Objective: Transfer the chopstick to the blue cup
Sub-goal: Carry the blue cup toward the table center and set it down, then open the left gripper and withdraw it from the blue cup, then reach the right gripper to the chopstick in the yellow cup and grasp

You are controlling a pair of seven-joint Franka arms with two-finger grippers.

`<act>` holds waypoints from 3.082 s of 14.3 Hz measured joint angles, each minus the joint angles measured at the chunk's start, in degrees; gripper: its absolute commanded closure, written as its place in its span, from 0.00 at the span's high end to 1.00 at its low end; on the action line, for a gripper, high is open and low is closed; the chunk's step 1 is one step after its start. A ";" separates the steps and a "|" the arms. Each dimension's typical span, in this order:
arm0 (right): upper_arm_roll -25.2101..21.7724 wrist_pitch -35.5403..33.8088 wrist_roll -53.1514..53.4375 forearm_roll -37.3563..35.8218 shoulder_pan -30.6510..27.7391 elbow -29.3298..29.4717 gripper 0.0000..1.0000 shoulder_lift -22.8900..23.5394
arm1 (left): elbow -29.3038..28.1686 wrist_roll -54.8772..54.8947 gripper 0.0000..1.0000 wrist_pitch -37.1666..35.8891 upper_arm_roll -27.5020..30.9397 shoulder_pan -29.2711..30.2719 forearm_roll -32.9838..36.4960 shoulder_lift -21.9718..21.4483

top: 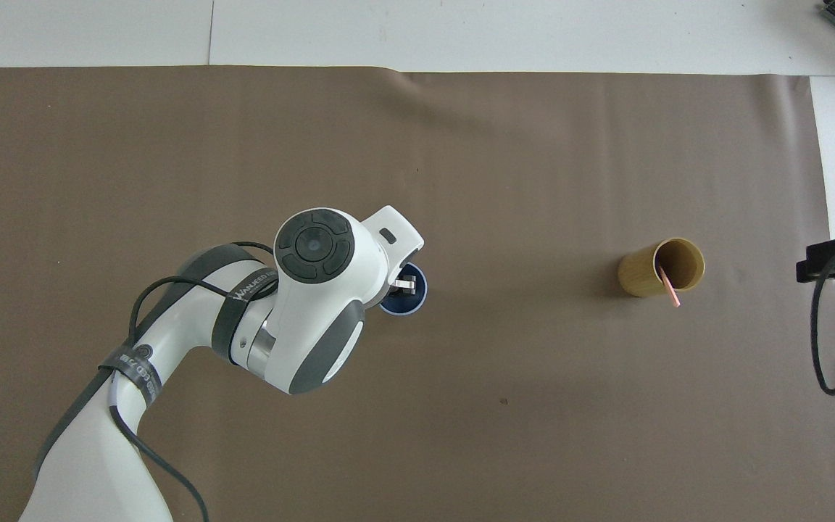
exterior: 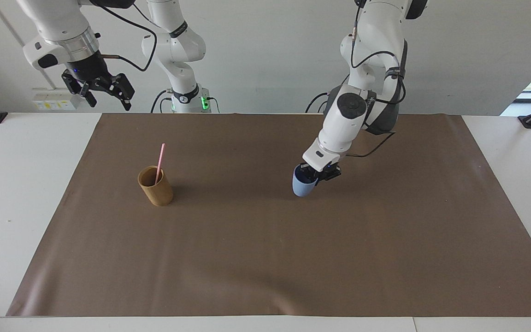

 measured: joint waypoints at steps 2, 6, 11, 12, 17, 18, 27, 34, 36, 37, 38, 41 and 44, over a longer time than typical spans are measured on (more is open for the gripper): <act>0.00 0.00 0.00 0.00 0.00 -0.01 1.00 -0.01 | 0.34 -2.21 0.29 2.21 0.01 -1.70 0.00 2.14; 0.00 0.00 0.00 0.00 0.00 -0.01 1.00 -0.04 | 1.48 -4.10 1.00 4.32 0.11 -2.56 0.00 4.64; -0.02 0.00 0.00 0.00 -0.63 0.04 1.00 -0.41 | 2.90 -4.27 1.00 0.02 1.09 -2.45 0.00 -0.03; -0.02 0.05 0.00 0.00 -0.64 0.04 1.00 -0.53 | 2.90 -4.24 1.00 -2.87 1.52 -2.03 0.00 -2.23; 0.42 1.83 -0.64 0.15 -0.33 -0.50 1.00 -0.58 | 1.18 6.03 1.00 -15.73 2.25 8.23 0.21 -15.27; 0.47 2.73 -1.62 0.56 -0.29 -0.78 1.00 -0.58 | 1.08 8.80 1.00 -17.22 2.35 10.74 0.25 -16.65; 0.48 3.29 -1.10 2.22 -0.29 -1.59 1.00 -0.57 | 16.28 25.48 1.00 -32.20 2.90 26.57 0.31 -19.23; 0.76 3.48 14.19 5.17 2.36 -5.66 1.00 4.62 | 21.02 27.09 1.00 -38.44 2.25 27.71 4.39 -17.00; 0.67 4.96 16.66 5.94 2.33 -8.48 1.00 6.99 | 20.97 27.25 1.00 -40.34 2.09 27.68 4.39 -17.08; 0.62 6.37 17.70 6.63 2.26 -9.96 1.00 8.22 | 20.87 27.29 1.00 -40.82 2.03 27.67 4.39 -17.15; 0.56 7.66 18.31 7.44 2.16 -11.13 1.00 9.29 | 20.82 27.31 1.00 -41.02 2.00 27.67 4.41 -17.20; 0.52 9.56 18.95 9.26 1.77 -12.66 1.00 10.83 | 20.71 27.49 1.00 -40.89 2.00 27.67 4.58 -17.31; 0.33 10.08 20.46 12.17 1.71 -12.68 1.00 10.76 | 20.71 28.04 1.00 -40.72 2.00 27.67 4.69 -17.32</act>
